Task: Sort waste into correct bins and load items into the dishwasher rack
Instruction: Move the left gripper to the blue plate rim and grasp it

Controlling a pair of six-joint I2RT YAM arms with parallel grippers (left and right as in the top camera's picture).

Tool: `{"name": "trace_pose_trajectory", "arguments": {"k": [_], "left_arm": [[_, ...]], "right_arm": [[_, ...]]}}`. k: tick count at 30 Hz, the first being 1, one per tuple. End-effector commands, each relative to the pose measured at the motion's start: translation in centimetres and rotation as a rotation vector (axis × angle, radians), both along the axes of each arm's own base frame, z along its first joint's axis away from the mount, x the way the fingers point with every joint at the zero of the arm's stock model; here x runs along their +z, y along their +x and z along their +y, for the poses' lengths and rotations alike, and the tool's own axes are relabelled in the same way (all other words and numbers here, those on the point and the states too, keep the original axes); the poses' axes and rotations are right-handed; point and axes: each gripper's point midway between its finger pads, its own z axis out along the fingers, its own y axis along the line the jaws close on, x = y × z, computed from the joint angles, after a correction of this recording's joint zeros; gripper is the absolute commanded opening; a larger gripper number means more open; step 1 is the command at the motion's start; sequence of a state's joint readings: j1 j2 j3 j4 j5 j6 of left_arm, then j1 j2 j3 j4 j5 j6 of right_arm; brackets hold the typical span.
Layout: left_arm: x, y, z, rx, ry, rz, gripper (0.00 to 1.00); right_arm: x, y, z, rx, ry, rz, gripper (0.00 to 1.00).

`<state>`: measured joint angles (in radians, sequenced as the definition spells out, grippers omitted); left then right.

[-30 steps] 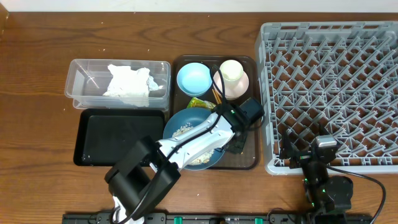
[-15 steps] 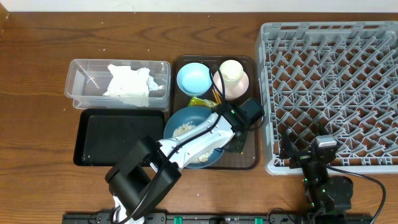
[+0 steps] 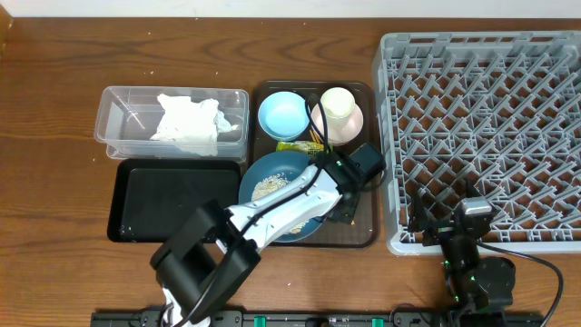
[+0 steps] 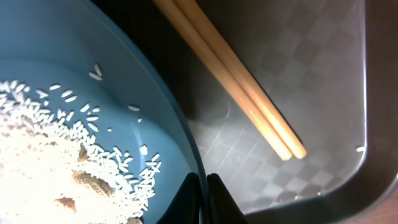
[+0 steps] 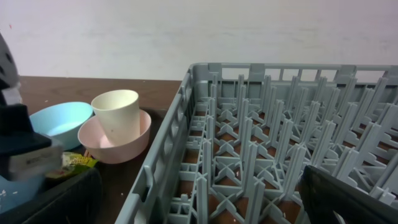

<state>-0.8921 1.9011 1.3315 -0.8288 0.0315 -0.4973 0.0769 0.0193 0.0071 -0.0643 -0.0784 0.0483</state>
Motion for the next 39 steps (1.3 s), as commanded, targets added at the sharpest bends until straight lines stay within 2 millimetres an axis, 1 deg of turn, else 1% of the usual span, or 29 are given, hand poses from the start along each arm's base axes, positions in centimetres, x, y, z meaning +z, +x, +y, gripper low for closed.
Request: {"name": "trace_pose_trajectory", "arguments": {"k": [1, 8, 13, 24, 30, 35, 39], "left_arm": [[2.0, -0.1, 0.2, 0.001, -0.029, -0.022, 0.06], [4.6, 0.0, 0.0, 0.000, -0.085, -0.067, 0.06], [6.1, 0.1, 0.0, 0.000, -0.118, -0.095, 0.06], [6.4, -0.1, 0.3, 0.001, -0.113, -0.093, 0.06], [7.0, 0.3, 1.0, 0.024, -0.076, -0.114, 0.06], [7.5, 0.3, 0.8, 0.023, -0.081, -0.117, 0.06], [7.9, -0.1, 0.2, 0.005, -0.094, -0.126, 0.06]], "right_arm": [[-0.1, 0.0, 0.1, 0.003, -0.001, 0.003, 0.99], [-0.1, 0.0, 0.1, 0.003, -0.001, 0.004, 0.99], [-0.1, 0.0, 0.1, 0.003, -0.001, 0.003, 0.99], [-0.1, 0.0, 0.1, 0.003, -0.001, 0.003, 0.99], [-0.1, 0.0, 0.1, 0.003, -0.001, 0.003, 0.99], [-0.1, 0.0, 0.1, 0.003, -0.001, 0.003, 0.99], [-0.1, 0.0, 0.1, 0.003, -0.001, 0.003, 0.99]]}}
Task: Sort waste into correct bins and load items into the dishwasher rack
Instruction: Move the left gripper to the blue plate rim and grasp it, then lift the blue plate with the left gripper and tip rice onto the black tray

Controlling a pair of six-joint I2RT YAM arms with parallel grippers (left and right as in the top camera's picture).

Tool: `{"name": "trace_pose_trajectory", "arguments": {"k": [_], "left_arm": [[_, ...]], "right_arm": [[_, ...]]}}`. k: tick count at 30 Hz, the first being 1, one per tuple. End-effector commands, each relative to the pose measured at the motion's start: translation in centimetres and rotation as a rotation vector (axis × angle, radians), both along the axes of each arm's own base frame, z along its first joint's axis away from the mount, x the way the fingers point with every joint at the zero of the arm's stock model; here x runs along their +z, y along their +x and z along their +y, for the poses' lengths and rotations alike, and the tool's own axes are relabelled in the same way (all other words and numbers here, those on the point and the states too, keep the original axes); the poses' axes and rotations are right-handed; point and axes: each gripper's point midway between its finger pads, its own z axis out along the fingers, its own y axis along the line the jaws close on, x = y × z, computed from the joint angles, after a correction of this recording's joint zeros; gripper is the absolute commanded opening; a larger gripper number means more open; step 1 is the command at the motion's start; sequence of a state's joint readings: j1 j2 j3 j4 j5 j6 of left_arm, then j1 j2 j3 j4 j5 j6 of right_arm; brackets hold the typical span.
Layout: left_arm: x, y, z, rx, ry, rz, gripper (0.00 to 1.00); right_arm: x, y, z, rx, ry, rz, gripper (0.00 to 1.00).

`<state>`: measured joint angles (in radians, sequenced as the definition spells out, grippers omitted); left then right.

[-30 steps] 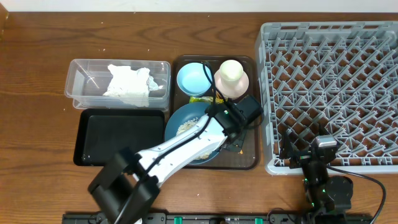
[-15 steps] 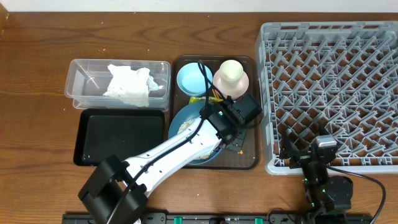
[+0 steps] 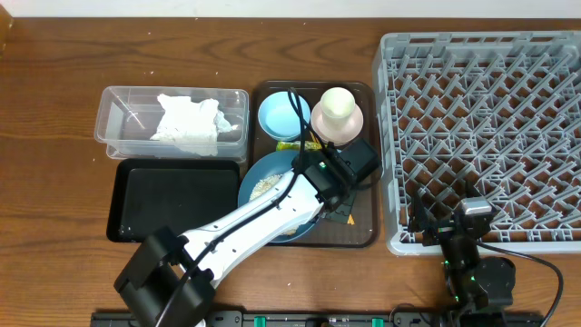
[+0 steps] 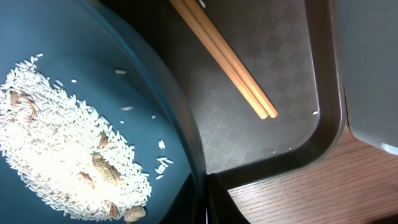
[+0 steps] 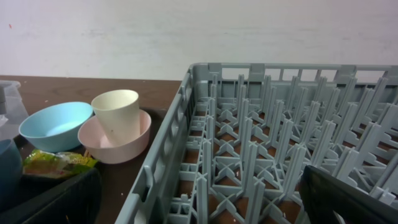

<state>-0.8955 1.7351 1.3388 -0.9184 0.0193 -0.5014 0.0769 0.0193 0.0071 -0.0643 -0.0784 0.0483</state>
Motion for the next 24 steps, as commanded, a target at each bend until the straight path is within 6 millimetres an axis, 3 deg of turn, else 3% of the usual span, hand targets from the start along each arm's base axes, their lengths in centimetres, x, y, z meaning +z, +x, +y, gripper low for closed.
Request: {"name": "trace_pose_trajectory", "arguments": {"k": [1, 10, 17, 20, 24], "left_arm": [[2.5, 0.4, -0.9, -0.001, -0.039, -0.067, 0.06], [4.8, 0.6, -1.0, -0.003, -0.077, -0.126, 0.06], [8.2, 0.7, -0.7, 0.006, -0.151, -0.192, 0.06], [9.9, 1.1, 0.3, 0.032, -0.186, -0.222, 0.06], [12.0, 2.5, 3.2, 0.118, -0.212, -0.259, 0.06]], "right_arm": [[-0.1, 0.0, 0.1, 0.003, -0.001, 0.003, 0.99], [-0.1, 0.0, 0.1, 0.003, -0.001, 0.004, 0.99], [-0.1, 0.0, 0.1, 0.003, -0.001, 0.004, 0.99], [-0.1, 0.0, 0.1, 0.003, -0.001, 0.004, 0.99], [-0.1, 0.0, 0.1, 0.003, -0.001, 0.004, 0.99]]}}
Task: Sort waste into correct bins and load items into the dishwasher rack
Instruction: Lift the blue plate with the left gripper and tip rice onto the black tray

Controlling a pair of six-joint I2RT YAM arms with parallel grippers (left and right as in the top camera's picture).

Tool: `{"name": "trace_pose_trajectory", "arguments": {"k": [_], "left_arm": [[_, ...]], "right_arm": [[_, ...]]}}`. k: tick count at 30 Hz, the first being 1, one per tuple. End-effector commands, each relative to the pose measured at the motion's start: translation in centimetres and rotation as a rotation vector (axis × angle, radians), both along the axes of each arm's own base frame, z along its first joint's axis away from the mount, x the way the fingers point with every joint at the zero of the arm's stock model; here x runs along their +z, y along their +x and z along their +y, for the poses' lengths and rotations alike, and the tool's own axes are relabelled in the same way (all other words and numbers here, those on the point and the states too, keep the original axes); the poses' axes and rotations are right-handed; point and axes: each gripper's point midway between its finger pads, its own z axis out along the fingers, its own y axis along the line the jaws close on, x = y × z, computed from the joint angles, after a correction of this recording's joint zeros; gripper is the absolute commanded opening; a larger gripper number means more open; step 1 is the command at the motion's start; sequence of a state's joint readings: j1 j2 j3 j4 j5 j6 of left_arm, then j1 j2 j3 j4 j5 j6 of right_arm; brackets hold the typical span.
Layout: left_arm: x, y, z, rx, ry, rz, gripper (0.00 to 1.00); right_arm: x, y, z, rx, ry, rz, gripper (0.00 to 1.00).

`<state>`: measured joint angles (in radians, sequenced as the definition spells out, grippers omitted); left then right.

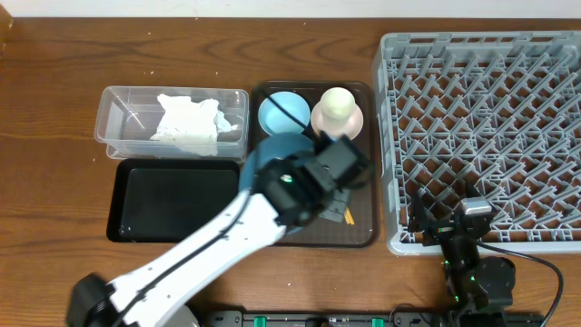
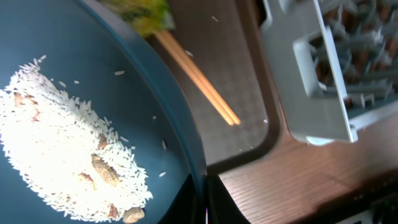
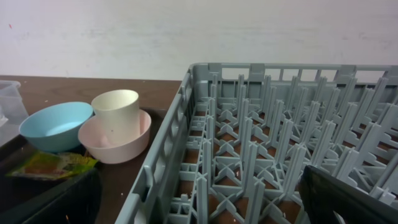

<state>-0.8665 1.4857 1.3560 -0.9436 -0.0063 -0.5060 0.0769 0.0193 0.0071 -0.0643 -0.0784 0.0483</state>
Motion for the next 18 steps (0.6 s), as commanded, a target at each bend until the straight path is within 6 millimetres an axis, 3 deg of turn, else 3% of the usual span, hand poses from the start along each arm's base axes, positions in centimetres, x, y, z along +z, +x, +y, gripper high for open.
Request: {"name": "trace_pose_trajectory", "arguments": {"k": [1, 9, 18], "left_arm": [[3.9, 2.3, 2.9, 0.113, -0.054, -0.087, 0.06], [6.1, 4.4, 9.2, 0.222, -0.168, -0.046, 0.06], [6.9, 5.7, 13.9, 0.241, -0.373, 0.043, 0.06]], "right_arm": [[-0.1, 0.0, 0.1, 0.003, -0.001, 0.004, 0.99], [-0.1, 0.0, 0.1, 0.003, -0.001, 0.004, 0.99], [-0.1, 0.0, 0.1, 0.003, -0.001, 0.004, 0.99]]}}
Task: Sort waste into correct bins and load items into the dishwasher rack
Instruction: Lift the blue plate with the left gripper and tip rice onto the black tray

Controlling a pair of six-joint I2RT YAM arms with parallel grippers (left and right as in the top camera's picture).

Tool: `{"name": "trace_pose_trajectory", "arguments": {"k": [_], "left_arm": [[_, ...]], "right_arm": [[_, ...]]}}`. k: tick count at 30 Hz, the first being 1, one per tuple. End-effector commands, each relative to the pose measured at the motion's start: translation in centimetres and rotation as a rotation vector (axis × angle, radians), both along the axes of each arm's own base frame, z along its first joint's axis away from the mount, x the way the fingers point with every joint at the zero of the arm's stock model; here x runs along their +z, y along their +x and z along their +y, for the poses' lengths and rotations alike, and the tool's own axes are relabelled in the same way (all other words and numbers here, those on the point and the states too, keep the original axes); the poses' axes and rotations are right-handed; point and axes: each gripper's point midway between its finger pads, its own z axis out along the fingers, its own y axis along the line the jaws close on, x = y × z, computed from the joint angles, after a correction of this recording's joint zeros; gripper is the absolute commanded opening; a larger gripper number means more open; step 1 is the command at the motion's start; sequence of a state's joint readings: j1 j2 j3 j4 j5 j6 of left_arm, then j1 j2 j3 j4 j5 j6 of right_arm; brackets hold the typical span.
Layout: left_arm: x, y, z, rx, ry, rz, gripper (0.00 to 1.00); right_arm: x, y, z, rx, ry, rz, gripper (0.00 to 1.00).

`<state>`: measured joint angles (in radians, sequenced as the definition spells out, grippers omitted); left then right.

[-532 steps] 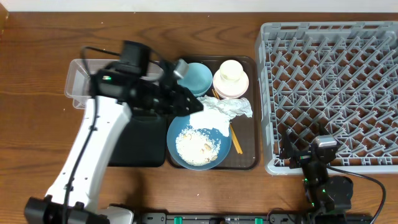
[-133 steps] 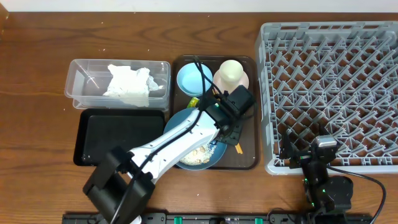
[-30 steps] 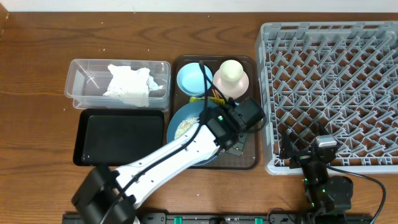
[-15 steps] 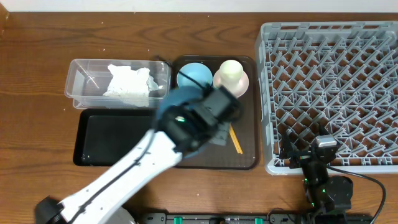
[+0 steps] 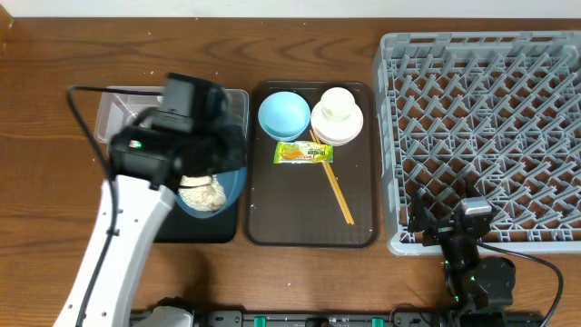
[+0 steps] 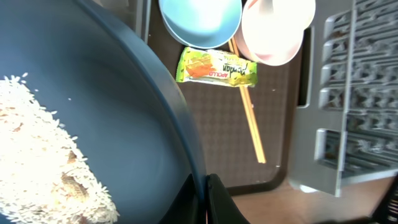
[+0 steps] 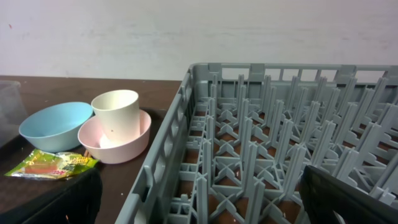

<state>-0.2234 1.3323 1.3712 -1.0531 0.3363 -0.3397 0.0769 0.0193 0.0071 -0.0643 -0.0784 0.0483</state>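
Note:
My left gripper (image 6: 205, 186) is shut on the rim of the dark blue bowl (image 5: 214, 191), which holds rice and scraps (image 6: 43, 143). The bowl hangs over the right part of the black bin (image 5: 201, 229), beside the clear bin (image 5: 234, 102). On the brown tray (image 5: 290, 213) lie a green wrapper (image 5: 304, 153), chopsticks (image 5: 338, 195), a light blue bowl (image 5: 284, 115) and a cream cup (image 5: 338, 104) inside a pink bowl (image 7: 124, 144). My right gripper (image 7: 199, 205) rests open at the near edge of the grey dishwasher rack (image 5: 490, 127).
My left arm (image 5: 127, 227) covers much of both bins on the left. The rack fills the right side of the table, its pegs standing upright. The tray lies between the bins and the rack.
My left gripper has carried the dark blue bowl from above the tray's middle to the left, over the black bin. The wrapper and chopsticks now show uncovered on the tray. The right arm is unchanged.
At first my left gripper was shut on the rim of the rice bowl resting on the tray. Then the bowl was lifted a little, then higher above the tray. Now it hangs over the black bin, rice still in it.

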Motion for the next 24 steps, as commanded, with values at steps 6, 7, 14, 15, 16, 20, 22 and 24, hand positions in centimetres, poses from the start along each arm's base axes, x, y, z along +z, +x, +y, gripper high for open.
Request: {"name": "trace_pose_trajectory", "arguments": {"k": [6, 7, 14, 15, 16, 20, 22, 24], "left_arm": [[4.0, 0.5, 1.7, -0.097, -0.296, -0.093, 0.06], [4.2, 0.5, 2.1, -0.089, -0.322, -0.096, 0.06], [3.9, 0.6, 4.1, -0.072, -0.405, -0.125, 0.06], [3.8, 0.6, 4.4, -0.067, -0.414, -0.127, 0.06], [3.9, 0.5, 4.5, -0.071, -0.429, -0.135, 0.06], [4.0, 0.5, 5.4, -0.061, -0.476, -0.159, 0.06], [3.7, 0.5, 6.2, -0.034, -0.477, -0.157, 0.06], [3.5, 0.5, 6.7, -0.026, -0.492, -0.167, 0.06]], "right_arm": [[-0.1, 0.0, 0.1, 0.003, -0.001, 0.004, 0.99], [-0.1, 0.0, 0.1, 0.003, -0.001, 0.004, 0.99], [-0.1, 0.0, 0.1, 0.003, -0.001, 0.004, 0.99], [-0.1, 0.0, 0.1, 0.003, -0.001, 0.004, 0.99], [-0.1, 0.0, 0.1, 0.003, -0.001, 0.004, 0.99], [-0.1, 0.0, 0.1, 0.003, -0.001, 0.004, 0.99], [-0.1, 0.0, 0.1, 0.003, -0.001, 0.004, 0.99], [-0.1, 0.0, 0.1, 0.003, -0.001, 0.004, 0.99]]}}
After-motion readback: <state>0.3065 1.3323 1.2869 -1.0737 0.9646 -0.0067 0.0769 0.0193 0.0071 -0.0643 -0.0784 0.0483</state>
